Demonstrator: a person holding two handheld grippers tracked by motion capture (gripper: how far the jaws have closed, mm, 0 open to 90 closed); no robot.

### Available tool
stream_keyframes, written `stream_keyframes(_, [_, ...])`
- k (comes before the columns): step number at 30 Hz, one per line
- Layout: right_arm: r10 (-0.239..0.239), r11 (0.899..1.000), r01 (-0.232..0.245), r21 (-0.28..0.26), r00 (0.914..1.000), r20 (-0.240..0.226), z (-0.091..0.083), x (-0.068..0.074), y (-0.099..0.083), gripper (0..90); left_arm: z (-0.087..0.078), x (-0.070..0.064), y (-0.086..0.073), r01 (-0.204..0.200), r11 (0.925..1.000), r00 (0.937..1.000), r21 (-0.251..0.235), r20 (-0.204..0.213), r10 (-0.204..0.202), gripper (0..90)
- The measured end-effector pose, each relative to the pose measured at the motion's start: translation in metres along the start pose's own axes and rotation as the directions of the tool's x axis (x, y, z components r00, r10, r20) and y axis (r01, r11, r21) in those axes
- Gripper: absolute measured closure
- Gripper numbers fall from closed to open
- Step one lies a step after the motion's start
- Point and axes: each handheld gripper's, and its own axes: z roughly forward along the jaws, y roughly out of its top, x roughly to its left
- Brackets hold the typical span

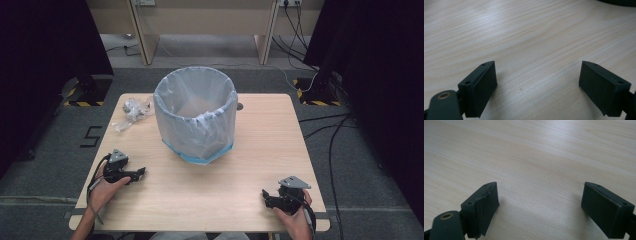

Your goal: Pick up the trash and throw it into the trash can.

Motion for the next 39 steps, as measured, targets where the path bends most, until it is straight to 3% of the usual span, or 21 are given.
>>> stream_keyframes(14, [0.001,1.0,-0.001,0.0,1.0,0.0,0.0,0.0,0.0,14.5,-0.001,0.003,0.0,0.02,0.9997,0.9997,-0.016,0.015,-0.02,15.0])
stream_keyframes(21, [0.0,1.0,0.0,0.0,1.0,-0.002,0.0,0.0,0.0,14.5,-0.001,0.013,0.003,0.029,0.9993,0.9995,-0.024,-0.013,-0.03,15.2])
stream_keyframes(29, [-0.001,1.0,0.001,-0.001,1.0,-0.004,0.0,0.0,0.0,14.5,-0.007,0.045,0.026,0.055,0.9966,0.9942,-0.061,-0.089,-0.06,15.1])
stream_keyframes(39, [-0.007,1.0,0.007,0.0,0.9999,-0.008,0.0,-0.001,0.0,14.5,0.0,0.086,0.044,0.111,0.9906,0.9784,-0.081,-0.166,-0.123,15.1])
